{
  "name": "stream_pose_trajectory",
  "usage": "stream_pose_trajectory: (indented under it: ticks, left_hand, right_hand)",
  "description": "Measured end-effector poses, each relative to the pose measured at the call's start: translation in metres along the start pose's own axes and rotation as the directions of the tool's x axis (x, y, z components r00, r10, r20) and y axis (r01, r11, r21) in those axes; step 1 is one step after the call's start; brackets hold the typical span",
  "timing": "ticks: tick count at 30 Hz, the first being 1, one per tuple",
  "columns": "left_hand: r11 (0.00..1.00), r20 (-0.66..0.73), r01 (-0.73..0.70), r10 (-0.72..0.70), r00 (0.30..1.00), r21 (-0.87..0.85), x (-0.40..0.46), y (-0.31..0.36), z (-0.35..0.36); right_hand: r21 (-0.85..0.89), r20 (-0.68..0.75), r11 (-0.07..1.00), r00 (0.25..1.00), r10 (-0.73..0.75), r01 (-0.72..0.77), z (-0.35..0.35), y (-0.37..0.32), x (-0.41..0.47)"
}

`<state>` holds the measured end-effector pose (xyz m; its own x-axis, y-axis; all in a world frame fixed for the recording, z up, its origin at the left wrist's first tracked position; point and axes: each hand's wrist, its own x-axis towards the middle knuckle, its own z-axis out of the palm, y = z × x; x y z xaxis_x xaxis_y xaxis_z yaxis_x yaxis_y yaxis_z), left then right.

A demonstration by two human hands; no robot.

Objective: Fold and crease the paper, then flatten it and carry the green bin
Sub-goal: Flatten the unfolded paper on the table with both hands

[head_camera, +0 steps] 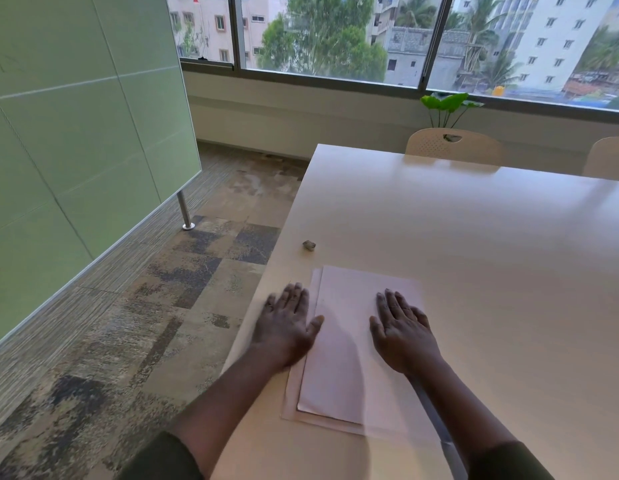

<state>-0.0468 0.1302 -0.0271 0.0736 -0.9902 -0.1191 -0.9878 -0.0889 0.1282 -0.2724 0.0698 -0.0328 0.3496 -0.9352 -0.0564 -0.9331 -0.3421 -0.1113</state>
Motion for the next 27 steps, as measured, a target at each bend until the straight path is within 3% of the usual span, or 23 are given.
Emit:
stream_pose_trajectory:
  ticks: [5, 10, 14, 23, 27]
  left_hand:
    - [0.998, -0.052, 0.043, -0.045, 0.998, -0.043, 0.002, -0.013, -0.005]
    - [0.982, -0.091, -0.140, 0.129, 0.987, -0.126, -0.004, 0.057, -0.004]
    - [0.982, -0.057, -0.174, 0.171, 0.984, -0.066, -0.007, 0.076, 0.012]
    - [0.999, -0.021, 0.044, -0.044, 0.999, -0.002, 0.013, -0.010, -0.001]
    - [0.994, -0.067, 0.096, -0.099, 0.993, -0.050, 0.019, -0.011, -0.006]
  right_hand:
    - [-0.004, -0.002, 1.000, 1.000, 0.001, -0.001, -0.001, 0.000, -0.001]
    - [-0.005, -0.002, 1.000, 1.000, -0.001, 0.001, -0.002, 0.000, -0.001]
    - [-0.014, -0.014, 1.000, 1.000, 0.000, 0.000, -0.002, -0.001, -0.001]
    - [-0.001, -0.022, 1.000, 1.000, -0.001, 0.001, 0.000, 0.000, -0.001]
    - [-0.010, -0.022, 1.000, 1.000, 0.002, -0.002, 0.001, 0.000, -0.002]
